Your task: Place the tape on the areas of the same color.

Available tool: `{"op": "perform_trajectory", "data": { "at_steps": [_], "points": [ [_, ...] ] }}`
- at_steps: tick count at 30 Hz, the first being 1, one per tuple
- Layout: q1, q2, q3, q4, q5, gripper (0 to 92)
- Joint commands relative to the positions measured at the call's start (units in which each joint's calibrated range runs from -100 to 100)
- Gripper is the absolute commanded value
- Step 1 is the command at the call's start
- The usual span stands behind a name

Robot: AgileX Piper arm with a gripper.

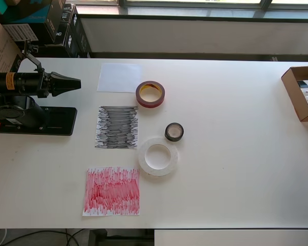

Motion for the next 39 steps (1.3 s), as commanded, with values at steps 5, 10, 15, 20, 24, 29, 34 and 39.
{"op": "perform_trajectory", "data": {
  "at_steps": [5, 10, 15, 20, 24, 29, 34, 39],
  "points": [
    [0.23, -0.36, -0.57, 0.00, -0.32, 0.2],
    [0.23, -0.36, -0.57, 0.00, -0.32, 0.2],
    [0.23, -0.36, -0.57, 0.00, -0.32, 0.2],
    [0.38, -0.27, -0.57, 0.09, -0.32, 0.2],
    [0.54, 0.29, -0.84, 0.34, -0.73, 0.2],
    [0.62, 0.95, -2.93, 0.77, -0.40, 0.2],
    [0.86, 10.67, -9.65, 0.85, -0.16, 0.2],
    [1.02, 25.92, -20.83, 1.36, -0.08, 0.2]
  ]
}}
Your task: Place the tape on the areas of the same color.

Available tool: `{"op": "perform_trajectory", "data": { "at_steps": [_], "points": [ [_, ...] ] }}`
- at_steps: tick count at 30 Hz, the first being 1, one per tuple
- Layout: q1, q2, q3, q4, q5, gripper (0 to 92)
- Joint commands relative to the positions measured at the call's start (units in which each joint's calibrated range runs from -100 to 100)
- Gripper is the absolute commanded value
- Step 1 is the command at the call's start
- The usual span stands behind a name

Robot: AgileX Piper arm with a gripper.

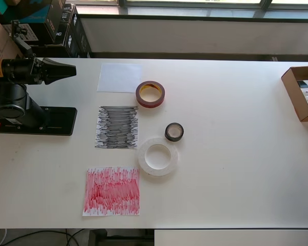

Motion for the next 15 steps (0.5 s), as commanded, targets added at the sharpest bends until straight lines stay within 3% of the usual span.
{"op": "perform_trajectory", "data": {
  "at_steps": [1, 6, 10, 15],
  "points": [
    [0.32, 20.59, -12.03, 1.21, -0.02, 0.2],
    [0.56, 35.93, -30.30, 15.55, 0.64, 0.2],
    [1.03, 46.88, -44.29, 25.99, 8.25, 0.2],
    [0.80, 59.04, -55.38, 31.17, 16.76, 0.2]
  ]
}}
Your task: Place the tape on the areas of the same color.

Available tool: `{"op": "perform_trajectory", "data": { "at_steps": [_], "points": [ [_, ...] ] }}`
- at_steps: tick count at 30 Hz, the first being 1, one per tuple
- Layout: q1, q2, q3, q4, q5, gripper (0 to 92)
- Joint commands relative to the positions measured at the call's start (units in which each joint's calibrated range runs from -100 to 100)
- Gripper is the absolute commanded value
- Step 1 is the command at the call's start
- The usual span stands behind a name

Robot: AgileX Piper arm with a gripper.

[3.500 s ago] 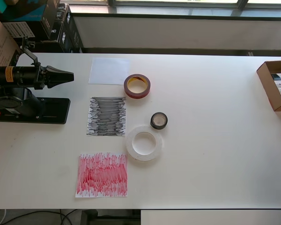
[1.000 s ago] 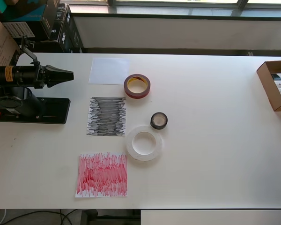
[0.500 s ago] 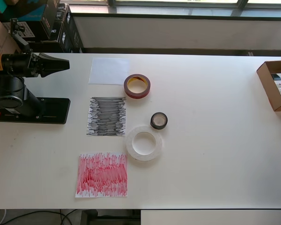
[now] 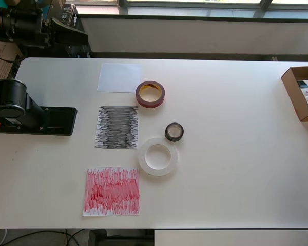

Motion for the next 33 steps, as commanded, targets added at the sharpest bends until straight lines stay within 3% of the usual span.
{"op": "perform_trajectory", "data": {
  "at_steps": [1, 6, 15, 33],
  "points": [
    [-0.08, 24.68, -22.89, 13.83, 12.34, 0.2],
    [0.00, 34.22, -26.53, 13.83, 15.94, 0.2],
    [-0.55, 47.03, -31.07, 13.91, 32.89, 0.2],
    [-5.05, 71.08, -32.70, 13.57, 37.56, 1.0]
  ]
}}
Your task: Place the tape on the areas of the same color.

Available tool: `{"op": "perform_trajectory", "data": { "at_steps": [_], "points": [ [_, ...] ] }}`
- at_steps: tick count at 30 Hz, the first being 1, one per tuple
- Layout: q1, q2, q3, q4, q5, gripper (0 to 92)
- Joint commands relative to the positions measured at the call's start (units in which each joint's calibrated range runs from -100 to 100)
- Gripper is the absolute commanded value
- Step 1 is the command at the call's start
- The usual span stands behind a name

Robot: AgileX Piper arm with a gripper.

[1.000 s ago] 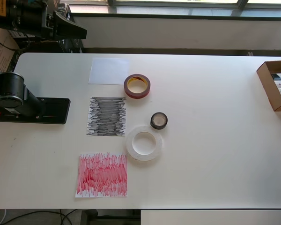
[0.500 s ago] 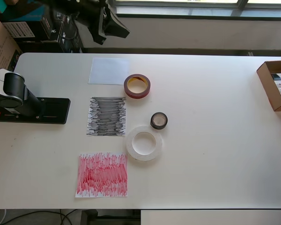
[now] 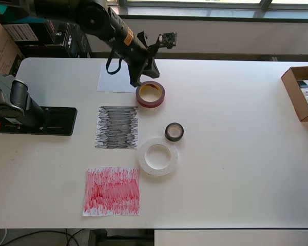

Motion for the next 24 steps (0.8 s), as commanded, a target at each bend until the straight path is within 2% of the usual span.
{"op": "perform_trajectory", "data": {
  "at_steps": [1, 16, 19, 24],
  "points": [
    [-1.56, 8.45, -1.40, 0.05, -0.83, 1.0],
    [-1.72, 18.18, -2.40, -0.12, -1.41, 1.1],
    [-1.64, 18.83, -2.13, -0.12, -3.70, 1.5],
    [-1.16, 18.93, -1.49, -0.12, -6.97, 12.4]
  ]
}}
